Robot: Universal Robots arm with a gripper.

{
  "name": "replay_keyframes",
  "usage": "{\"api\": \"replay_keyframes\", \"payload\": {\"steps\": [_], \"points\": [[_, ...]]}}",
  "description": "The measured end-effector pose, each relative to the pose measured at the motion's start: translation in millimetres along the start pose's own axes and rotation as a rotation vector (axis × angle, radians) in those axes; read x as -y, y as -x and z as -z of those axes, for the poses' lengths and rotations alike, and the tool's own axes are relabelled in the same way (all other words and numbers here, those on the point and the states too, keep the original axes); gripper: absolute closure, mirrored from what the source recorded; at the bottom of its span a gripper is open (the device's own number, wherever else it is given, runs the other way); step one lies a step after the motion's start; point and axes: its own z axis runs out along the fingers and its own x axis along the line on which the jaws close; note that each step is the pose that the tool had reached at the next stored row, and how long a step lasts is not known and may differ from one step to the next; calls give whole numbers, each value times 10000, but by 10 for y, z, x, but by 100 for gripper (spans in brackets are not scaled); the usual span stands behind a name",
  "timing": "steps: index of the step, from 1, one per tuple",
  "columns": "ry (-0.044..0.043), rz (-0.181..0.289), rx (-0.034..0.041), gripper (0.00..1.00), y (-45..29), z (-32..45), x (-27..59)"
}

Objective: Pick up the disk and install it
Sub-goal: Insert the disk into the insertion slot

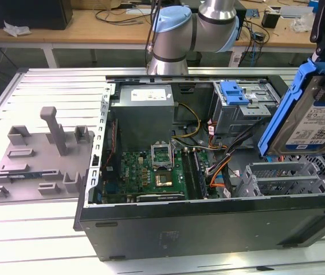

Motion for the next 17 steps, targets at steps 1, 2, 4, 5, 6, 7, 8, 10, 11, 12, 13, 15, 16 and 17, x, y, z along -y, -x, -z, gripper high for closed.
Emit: {"api": "replay_keyframes", "payload": {"steps": [1, 2, 4, 5, 6, 7, 8, 10, 11, 12, 13, 15, 16, 17], "points": [[0, 0, 0, 63, -6, 0, -1], [0, 0, 0, 63, -12, 0, -1], [0, 0, -2, 63, -17, -1, -1], [2, -1, -7, 63, -18, -1, -1], [3, 0, -10, 63, -18, -2, -1], [5, 3, -10, 63, -18, -3, -1], [8, 15, -10, 63, -18, -7, -2], [14, 119, -11, 63, -18, -12, -1], [17, 243, -11, 63, -19, -15, -1], [20, 315, -11, 63, -19, -17, -2], [21, 358, -11, 63, -18, -19, -2], [21, 367, -13, 63, -19, -20, -8], [22, 361, -14, 63, -19, -20, -8], [21, 344, -13, 63, -19, -22, -9]]}}
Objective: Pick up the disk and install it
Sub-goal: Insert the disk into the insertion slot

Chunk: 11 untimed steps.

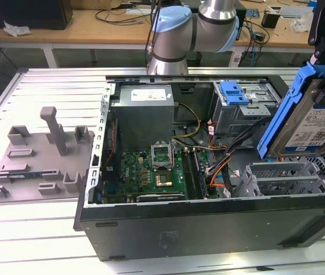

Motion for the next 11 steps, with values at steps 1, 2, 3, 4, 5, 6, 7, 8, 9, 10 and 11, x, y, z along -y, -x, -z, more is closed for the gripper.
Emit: {"api": "replay_keyframes", "payload": {"steps": [1, 2, 3, 4, 5, 6, 7, 8, 9, 10, 11], "points": [[-2, -24, 0, 63, 0, -1, 0], [-2, -39, 0, 63, 0, -1, 0], [-1, -50, 0, 63, 0, -2, 0], [-2, -67, 0, 63, 0, -3, 0], [-3, -75, 1, 63, 0, -4, 0], [-3, -84, 1, 63, 0, -5, 0], [-3, -93, 2, 63, 0, -8, 0], [-4, -107, 2, 63, 0, -11, 0], [-4, -122, 2, 63, -1, -16, 0], [-4, -133, 3, 63, -1, -19, 0], [-5, -144, 2, 63, -1, -23, 0]]}}
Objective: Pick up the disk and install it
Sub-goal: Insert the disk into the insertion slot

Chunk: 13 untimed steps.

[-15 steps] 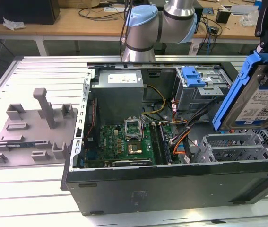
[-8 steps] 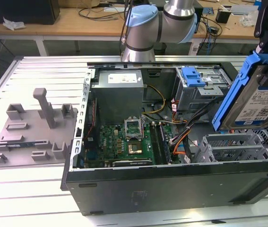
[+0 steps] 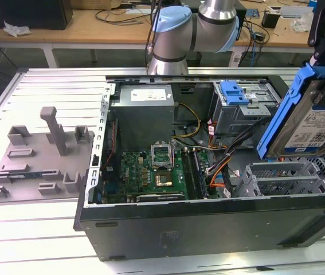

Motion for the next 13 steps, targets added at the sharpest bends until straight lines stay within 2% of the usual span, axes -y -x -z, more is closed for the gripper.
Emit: {"api": "replay_keyframes", "payload": {"steps": [13], "points": [[-1, -40, -2, 63, -4, -46, 0]]}}
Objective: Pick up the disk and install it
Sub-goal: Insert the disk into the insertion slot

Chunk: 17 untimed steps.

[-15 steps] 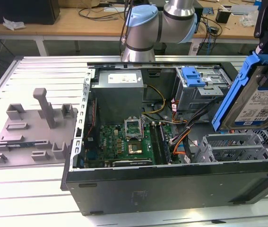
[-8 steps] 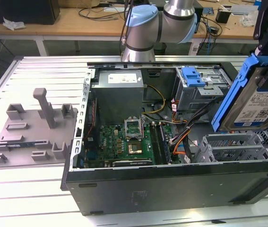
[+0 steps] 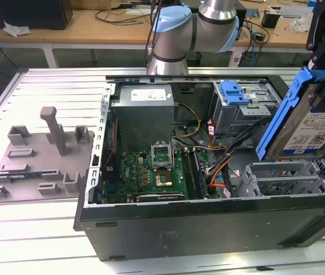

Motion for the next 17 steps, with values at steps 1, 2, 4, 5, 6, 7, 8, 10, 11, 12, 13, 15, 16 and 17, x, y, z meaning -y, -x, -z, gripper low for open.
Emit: {"api": "replay_keyframes", "payload": {"steps": [1, 2, 4, 5, 6, 7, 8, 10, 11, 12, 13, 15, 16, 17], "points": [[0, -1, 0, 63, -1, -3, 0], [0, -2, 1, 63, -4, -8, 0], [0, -2, 0, 63, -7, -15, 0], [0, -3, 1, 63, -17, -26, 0], [0, -3, 3, 63, -24, -33, 0], [-1, -4, 1, 63, -31, -39, 1], [0, -4, 0, 63, -38, -47, 1], [0, -4, 1, 63, -43, -88, 1], [0, -4, 1, 63, -44, -95, 1], [0, -4, 1, 63, -44, -100, 1], [0, -4, 1, 63, -44, -104, 1], [0, -4, 1, 63, -44, -111, 1], [0, -4, 1, 63, -44, -115, 1], [0, -4, 2, 63, -44, -117, 1]]}}
